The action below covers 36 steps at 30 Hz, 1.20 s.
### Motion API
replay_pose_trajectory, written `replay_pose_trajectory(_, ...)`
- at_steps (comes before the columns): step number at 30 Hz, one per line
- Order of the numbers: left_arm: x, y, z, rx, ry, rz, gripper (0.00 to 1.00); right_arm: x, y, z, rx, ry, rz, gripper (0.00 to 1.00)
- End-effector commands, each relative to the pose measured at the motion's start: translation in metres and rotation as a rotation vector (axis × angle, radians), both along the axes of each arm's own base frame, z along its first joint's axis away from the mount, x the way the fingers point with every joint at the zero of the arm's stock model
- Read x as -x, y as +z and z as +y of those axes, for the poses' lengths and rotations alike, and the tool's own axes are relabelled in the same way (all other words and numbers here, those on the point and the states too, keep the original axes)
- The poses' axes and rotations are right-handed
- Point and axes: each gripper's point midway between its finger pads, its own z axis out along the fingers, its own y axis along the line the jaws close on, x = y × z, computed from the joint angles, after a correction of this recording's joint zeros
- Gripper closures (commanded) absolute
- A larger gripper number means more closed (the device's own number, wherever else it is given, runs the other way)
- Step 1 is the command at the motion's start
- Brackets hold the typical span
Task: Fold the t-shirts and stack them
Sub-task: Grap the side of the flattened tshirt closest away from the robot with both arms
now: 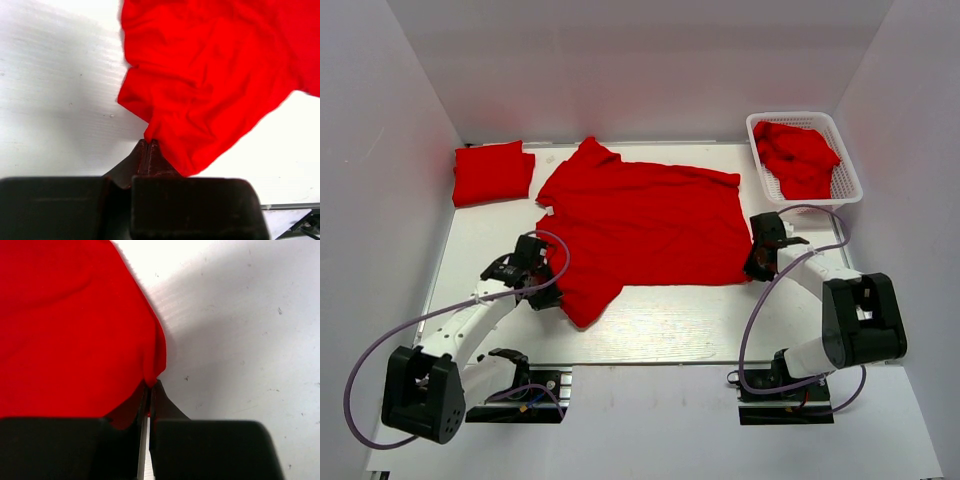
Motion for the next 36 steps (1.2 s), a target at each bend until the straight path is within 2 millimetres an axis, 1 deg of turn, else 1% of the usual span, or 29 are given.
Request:
replay_pose_trajectory(1, -0.016, 0.032, -0.001, -0.003, -0.022, -0.101, 1.0, 0.011, 0.004, -0.008, 0.03, -0.015, 0.014, 1.0)
replay_pose_trajectory(2, -0.018, 0.038, 0.001, -0.012, -0.015, -0.118, 1.0, 0.008, 0.011, -0.008, 0.03, -0.012, -0.006, 1.0)
replay_pose_trajectory(3, -0.017, 0.045, 0.003, -0.017, -0.01, -0.131, 1.0, 0.011, 0.017, -0.01, 0.037, -0.014, -0.007, 1.0)
replay_pose_trajectory(4, -0.015, 0.046, 0.006, -0.027, -0.006, -0.129, 1.0, 0.016, 0.017, -0.013, 0.049, -0.012, 0.01, 1.0)
replay_pose_trajectory(5, -0.014, 0.05, 0.006, -0.026, -0.005, -0.136, 1.0, 0.018, 0.023, -0.012, 0.048, -0.008, 0.0, 1.0)
replay_pose_trajectory(6, -0.008, 0.05, 0.008, -0.026, 0.005, -0.114, 1.0, 0.02, 0.027, -0.014, 0.05, -0.008, -0.006, 1.0)
replay_pose_trajectory(7, -0.005, 0.056, 0.006, -0.012, 0.0, -0.123, 1.0, 0.03, 0.029, -0.016, 0.056, -0.009, 0.017, 1.0)
replay_pose_trajectory(9, 0.005, 0.06, 0.005, 0.009, 0.007, -0.104, 1.0, 0.038, 0.034, -0.018, 0.059, -0.008, 0.022, 1.0)
replay_pose_trajectory(10, 0.014, 0.064, 0.007, 0.005, 0.007, -0.088, 1.0, 0.052, 0.036, -0.022, 0.069, -0.008, 0.062, 1.0)
replay_pose_trajectory(11, 0.018, 0.067, 0.008, 0.003, 0.007, -0.08, 1.0, 0.057, 0.036, -0.024, 0.077, -0.004, 0.079, 1.0)
replay_pose_trajectory(12, 0.021, 0.075, 0.007, 0.011, 0.002, -0.075, 1.0, 0.062, 0.037, -0.024, 0.077, -0.001, 0.085, 1.0)
replay_pose_trajectory(13, 0.032, 0.077, 0.01, 0.001, 0.002, -0.04, 1.0, 0.069, 0.041, -0.027, 0.084, -0.009, 0.088, 1.0)
replay_pose_trajectory(14, 0.033, 0.086, 0.011, 0.005, 0.002, -0.054, 1.0, 0.077, 0.04, -0.029, 0.094, -0.001, 0.109, 1.0)
replay_pose_trajectory(15, 0.037, 0.088, 0.01, 0.012, -0.003, -0.039, 1.0, 0.08, 0.043, -0.03, 0.089, -0.014, 0.104, 1.0)
replay_pose_trajectory(17, 0.044, 0.091, 0.006, 0.035, -0.016, -0.024, 1.0, 0.085, 0.045, -0.024, 0.056, 0.012, 0.11, 1.0)
replay_pose_trajectory(20, 0.046, 0.093, 0.003, 0.055, -0.037, -0.029, 1.0, 0.087, 0.044, -0.017, 0.025, 0.031, 0.122, 1.0)
replay_pose_trajectory(22, 0.039, 0.093, -0.001, 0.063, -0.052, -0.04, 1.0, 0.081, 0.045, -0.019, 0.038, 0.033, 0.11, 1.0)
replay_pose_trajectory(24, 0.025, 0.101, -0.006, 0.078, -0.065, -0.081, 1.0, 0.072, 0.048, -0.02, 0.057, 0.055, 0.095, 1.0)
replay_pose_trajectory(25, 0.018, 0.106, -0.008, 0.079, -0.077, -0.108, 1.0, 0.065, 0.054, -0.022, 0.069, 0.05, 0.076, 1.0)
replay_pose_trajectory(26, 0.008, 0.107, -0.008, 0.07, -0.084, -0.128, 1.0, 0.055, 0.058, -0.021, 0.071, 0.053, 0.059, 1.0)
replay_pose_trajectory(27, 0.002, 0.109, -0.01, 0.067, -0.093, -0.139, 1.0, 0.048, 0.063, -0.019, 0.069, 0.064, 0.044, 1.0)
replay_pose_trajectory(28, -0.008, 0.115, -0.008, 0.048, -0.091, -0.171, 1.0, 0.045, 0.063, -0.019, 0.079, 0.068, 0.054, 1.0)
replay_pose_trajectory(29, -0.019, 0.12, -0.009, 0.045, -0.086, -0.202, 1.0, 0.036, 0.065, -0.019, 0.086, 0.075, 0.044, 1.0)
replay_pose_trajectory(30, -0.031, 0.118, -0.01, 0.044, -0.077, -0.201, 1.0, 0.029, 0.068, -0.019, 0.092, 0.071, 0.035, 1.0)
replay_pose_trajectory(31, -0.048, 0.127, -0.013, 0.047, -0.071, -0.254, 1.0, 0.026, 0.066, -0.022, 0.115, 0.065, 0.049, 1.0)
replay_pose_trajectory(32, -0.051, 0.125, -0.014, 0.044, -0.071, -0.242, 1.0, 0.018, 0.074, -0.021, 0.112, 0.067, 0.023, 1.0)
replay_pose_trajectory(33, -0.066, 0.131, -0.015, 0.053, -0.062, -0.282, 1.0, 0.013, 0.073, -0.022, 0.122, 0.062, 0.03, 1.0)
replay_pose_trajectory(34, -0.078, 0.13, -0.016, 0.04, -0.054, -0.279, 1.0, 0.009, 0.075, -0.023, 0.133, 0.056, 0.026, 1.0)
replay_pose_trajectory(36, -0.098, 0.135, -0.015, 0.015, -0.046, -0.317, 1.0, -0.006, 0.079, -0.021, 0.131, 0.056, 0.01, 1.0)
